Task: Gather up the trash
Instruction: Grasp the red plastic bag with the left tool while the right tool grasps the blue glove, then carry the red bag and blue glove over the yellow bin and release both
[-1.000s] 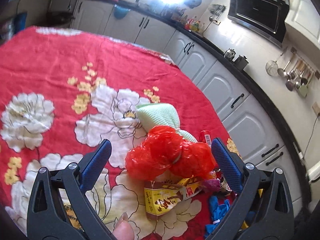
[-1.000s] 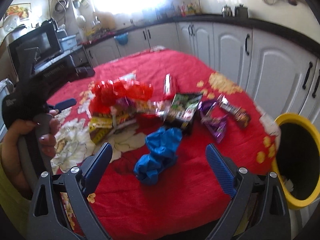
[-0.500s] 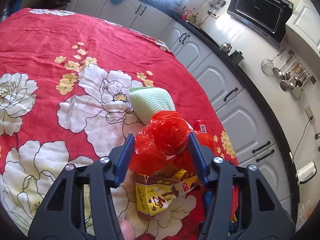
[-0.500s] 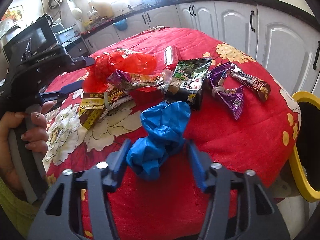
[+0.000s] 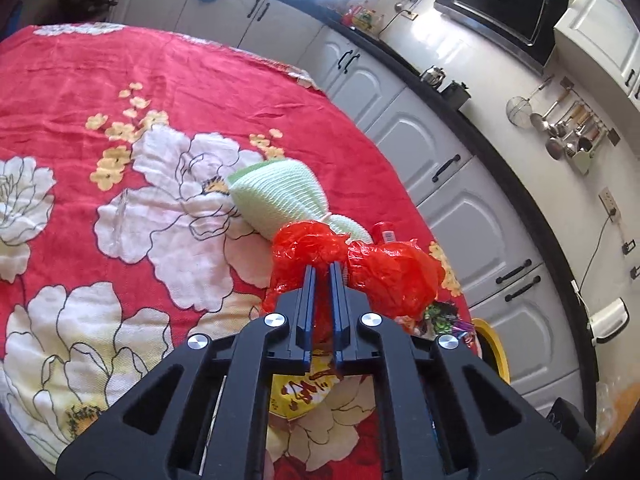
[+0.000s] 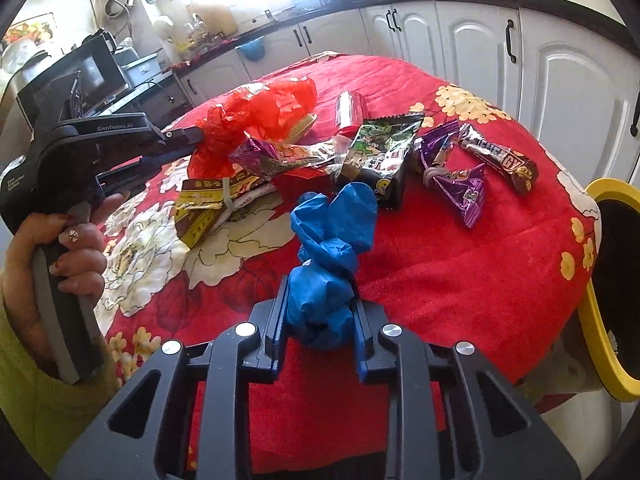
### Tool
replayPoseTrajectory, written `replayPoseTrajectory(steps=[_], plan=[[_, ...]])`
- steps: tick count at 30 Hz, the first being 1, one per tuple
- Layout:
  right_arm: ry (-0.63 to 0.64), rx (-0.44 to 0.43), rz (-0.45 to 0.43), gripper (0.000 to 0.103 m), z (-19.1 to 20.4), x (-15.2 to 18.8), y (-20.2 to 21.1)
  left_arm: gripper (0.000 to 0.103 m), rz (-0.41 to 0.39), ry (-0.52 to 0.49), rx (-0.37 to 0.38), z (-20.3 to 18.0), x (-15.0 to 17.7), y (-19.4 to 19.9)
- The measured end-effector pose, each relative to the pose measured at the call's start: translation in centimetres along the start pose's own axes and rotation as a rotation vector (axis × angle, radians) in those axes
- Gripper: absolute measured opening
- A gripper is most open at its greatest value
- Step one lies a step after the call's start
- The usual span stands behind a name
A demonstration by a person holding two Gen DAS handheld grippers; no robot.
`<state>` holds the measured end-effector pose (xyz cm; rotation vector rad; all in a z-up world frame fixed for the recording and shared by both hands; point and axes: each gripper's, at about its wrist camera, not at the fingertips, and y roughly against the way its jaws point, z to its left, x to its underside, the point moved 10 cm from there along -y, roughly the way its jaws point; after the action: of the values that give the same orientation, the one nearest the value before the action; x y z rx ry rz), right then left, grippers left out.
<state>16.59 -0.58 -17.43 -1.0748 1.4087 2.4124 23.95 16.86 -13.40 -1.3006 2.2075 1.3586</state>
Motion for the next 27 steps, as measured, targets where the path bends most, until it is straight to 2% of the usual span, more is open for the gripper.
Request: replayPoseTrajectory(steps=[15, 27], plan=[[0.016, -0.014, -0.103, 0.020, -0.1, -1.6, 4.1, 0.002, -0.096, -0.074, 0.068, -4.3, -1.7, 4.3], [-0.021, 0.042, -0.210, 0.020, -3.7, -3.7, 8.6, 0.002, -0.120, -0.161, 0.095, -8.9, -0.5, 5.5]])
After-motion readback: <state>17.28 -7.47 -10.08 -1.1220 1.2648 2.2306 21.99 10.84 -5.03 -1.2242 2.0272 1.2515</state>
